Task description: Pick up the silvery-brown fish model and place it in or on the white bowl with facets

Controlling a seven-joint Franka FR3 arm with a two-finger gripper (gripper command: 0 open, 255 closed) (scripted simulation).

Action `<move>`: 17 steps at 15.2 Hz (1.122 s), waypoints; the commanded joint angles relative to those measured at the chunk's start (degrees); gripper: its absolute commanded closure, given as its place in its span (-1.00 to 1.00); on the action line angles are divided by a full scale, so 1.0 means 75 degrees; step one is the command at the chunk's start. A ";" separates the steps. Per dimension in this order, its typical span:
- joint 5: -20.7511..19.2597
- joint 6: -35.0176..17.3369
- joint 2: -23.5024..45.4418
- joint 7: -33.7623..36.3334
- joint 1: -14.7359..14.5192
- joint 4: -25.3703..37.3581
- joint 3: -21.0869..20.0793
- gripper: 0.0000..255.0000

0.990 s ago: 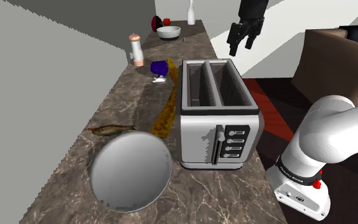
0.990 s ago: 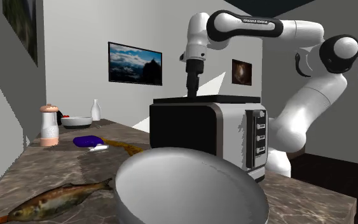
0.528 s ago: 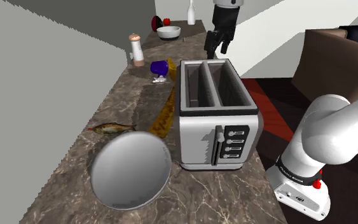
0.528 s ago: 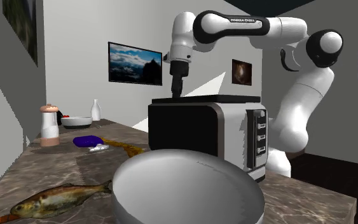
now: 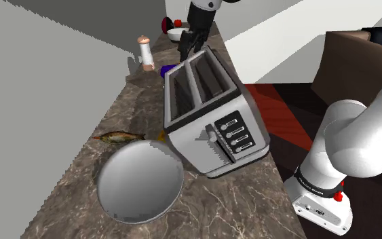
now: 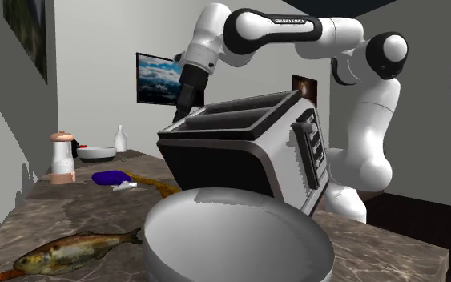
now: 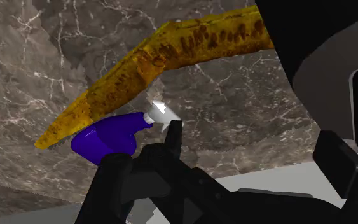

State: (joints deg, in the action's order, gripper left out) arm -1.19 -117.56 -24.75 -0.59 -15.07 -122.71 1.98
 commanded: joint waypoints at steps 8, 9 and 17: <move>0.0513 0.0905 0.2040 -0.0801 -0.0776 0.0979 -0.0382 -1.00; 0.0546 0.0855 0.2235 -0.0879 -0.0852 0.1123 -0.0436 -1.00; 0.0698 0.0599 0.3757 -0.1457 -0.1398 0.2377 -0.0944 -1.00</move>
State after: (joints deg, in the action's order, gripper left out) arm 3.97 -113.23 1.83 -10.93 -25.06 -106.16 -4.60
